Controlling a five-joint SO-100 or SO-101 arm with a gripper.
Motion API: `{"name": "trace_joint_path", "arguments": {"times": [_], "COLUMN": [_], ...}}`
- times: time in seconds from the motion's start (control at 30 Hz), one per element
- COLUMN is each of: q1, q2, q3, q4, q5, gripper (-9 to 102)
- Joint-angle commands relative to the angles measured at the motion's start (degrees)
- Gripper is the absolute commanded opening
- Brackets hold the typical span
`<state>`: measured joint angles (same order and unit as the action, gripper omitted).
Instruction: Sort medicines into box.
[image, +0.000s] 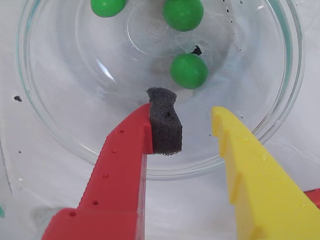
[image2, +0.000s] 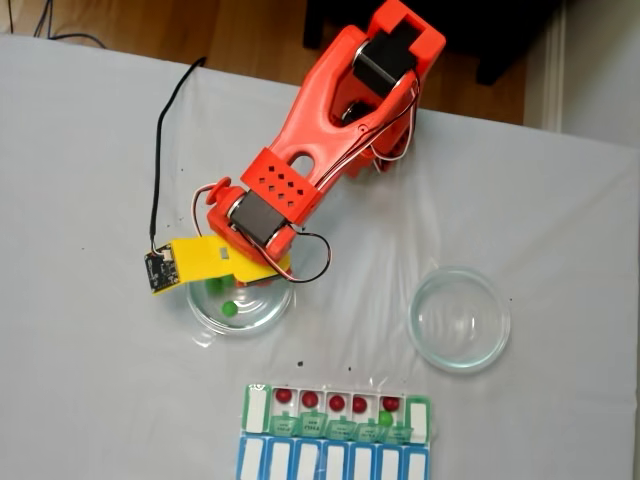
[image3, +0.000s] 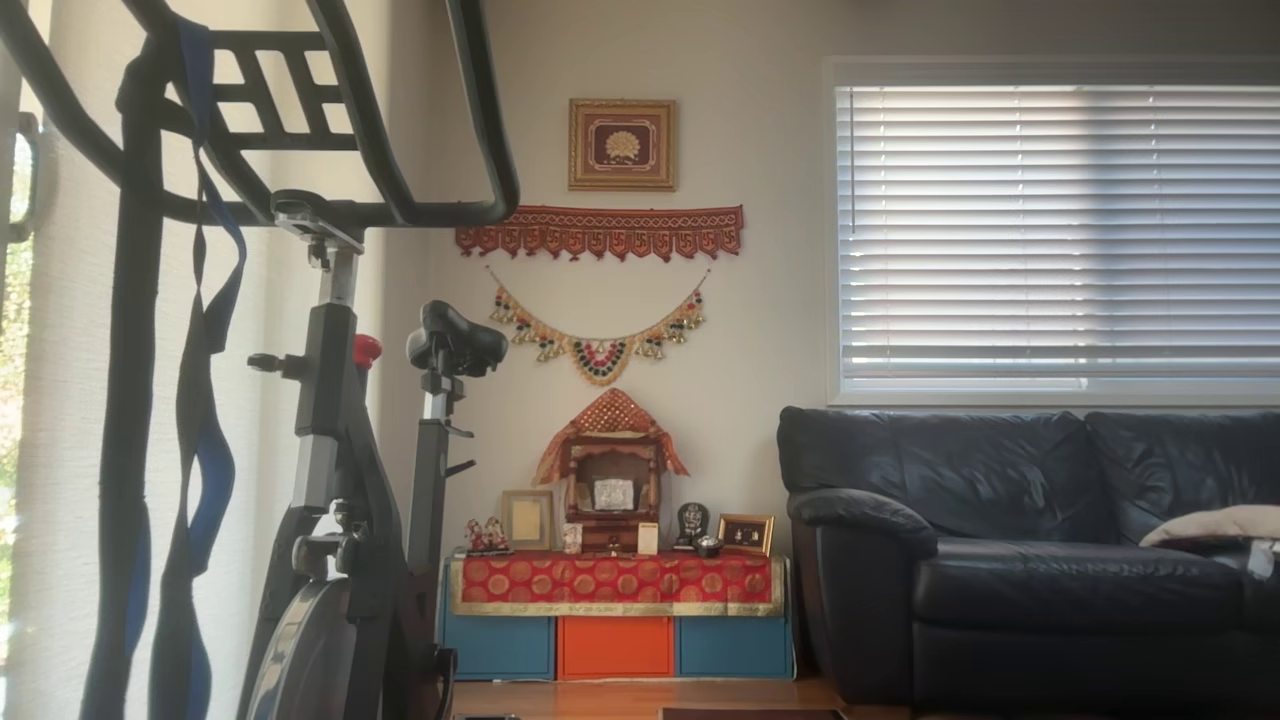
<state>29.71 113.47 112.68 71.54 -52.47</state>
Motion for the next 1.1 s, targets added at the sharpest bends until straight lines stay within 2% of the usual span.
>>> {"name": "trace_joint_path", "arguments": {"times": [0.0, 0.23, 0.83, 1.07], "q1": [1.1, 1.5, 1.1, 0.7], "q2": [1.1, 0.1, -3.5, -4.1], "q3": [-2.8, -2.5, -0.9, 0.0], "q4": [-0.1, -1.4, -4.9, -5.7], "q5": [-0.4, -1.1, -1.8, -1.8], "gripper": [15, 18, 15, 18]}}
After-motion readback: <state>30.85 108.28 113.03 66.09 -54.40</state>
